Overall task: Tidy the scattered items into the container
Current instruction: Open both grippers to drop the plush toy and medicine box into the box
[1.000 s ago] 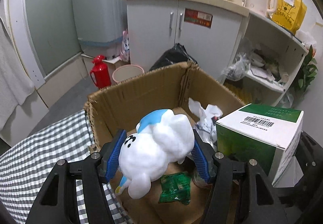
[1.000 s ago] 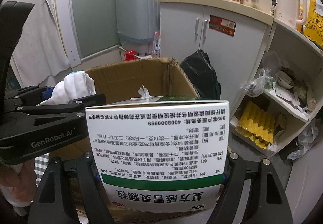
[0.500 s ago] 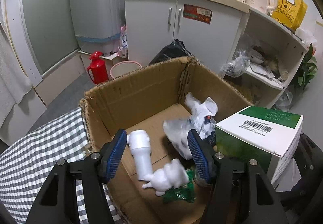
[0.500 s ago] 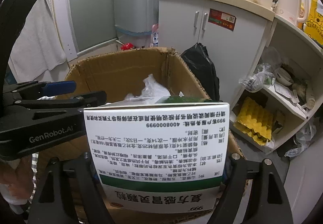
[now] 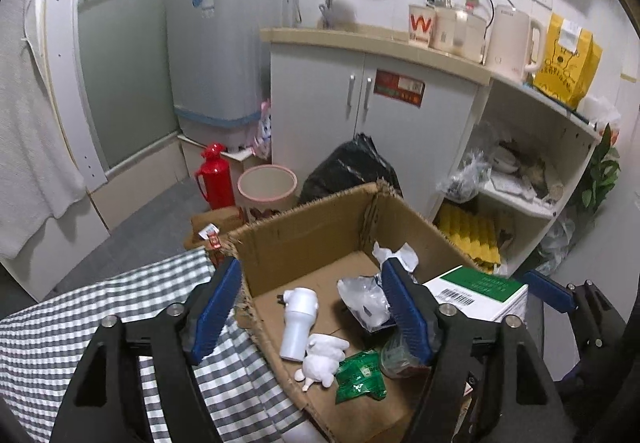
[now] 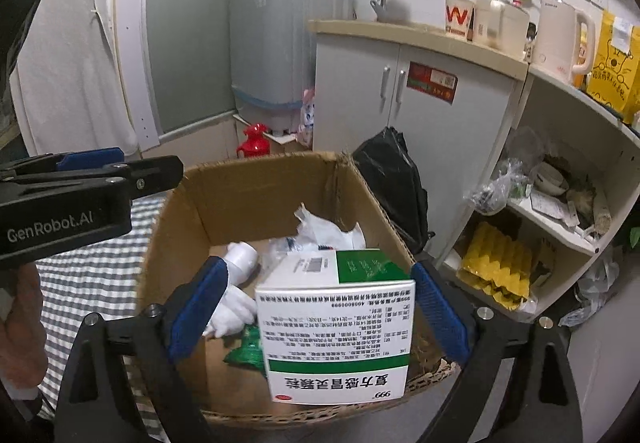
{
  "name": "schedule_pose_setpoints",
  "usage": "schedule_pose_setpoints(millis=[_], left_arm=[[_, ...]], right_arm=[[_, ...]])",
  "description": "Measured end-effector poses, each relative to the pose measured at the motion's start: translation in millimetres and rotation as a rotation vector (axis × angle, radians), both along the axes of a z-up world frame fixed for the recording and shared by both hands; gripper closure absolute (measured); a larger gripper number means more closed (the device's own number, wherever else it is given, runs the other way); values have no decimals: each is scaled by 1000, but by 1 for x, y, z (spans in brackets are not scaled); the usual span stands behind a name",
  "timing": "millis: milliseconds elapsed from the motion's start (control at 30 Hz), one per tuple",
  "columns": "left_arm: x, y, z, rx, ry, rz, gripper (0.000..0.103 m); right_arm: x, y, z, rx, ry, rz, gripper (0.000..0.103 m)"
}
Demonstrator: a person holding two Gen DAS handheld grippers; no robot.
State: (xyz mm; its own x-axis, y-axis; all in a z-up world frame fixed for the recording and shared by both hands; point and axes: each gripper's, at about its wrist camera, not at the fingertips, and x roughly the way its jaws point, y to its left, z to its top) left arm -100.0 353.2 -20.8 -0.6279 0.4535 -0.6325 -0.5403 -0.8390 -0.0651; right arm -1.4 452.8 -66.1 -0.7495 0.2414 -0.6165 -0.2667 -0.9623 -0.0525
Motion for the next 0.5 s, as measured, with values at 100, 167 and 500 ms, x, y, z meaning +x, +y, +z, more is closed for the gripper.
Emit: schedule_pose_setpoints(millis=[100, 167, 500], left_arm=[[7, -9, 10, 8, 22, 14, 25], [12, -16, 16, 14, 35, 23, 24], [33, -62, 50, 50, 103, 90, 5]], right_arm=[[5, -7, 11, 4, 23, 5, 10], [8, -11, 18, 5, 38, 4, 10], [20, -37, 50, -26, 96, 18, 1]])
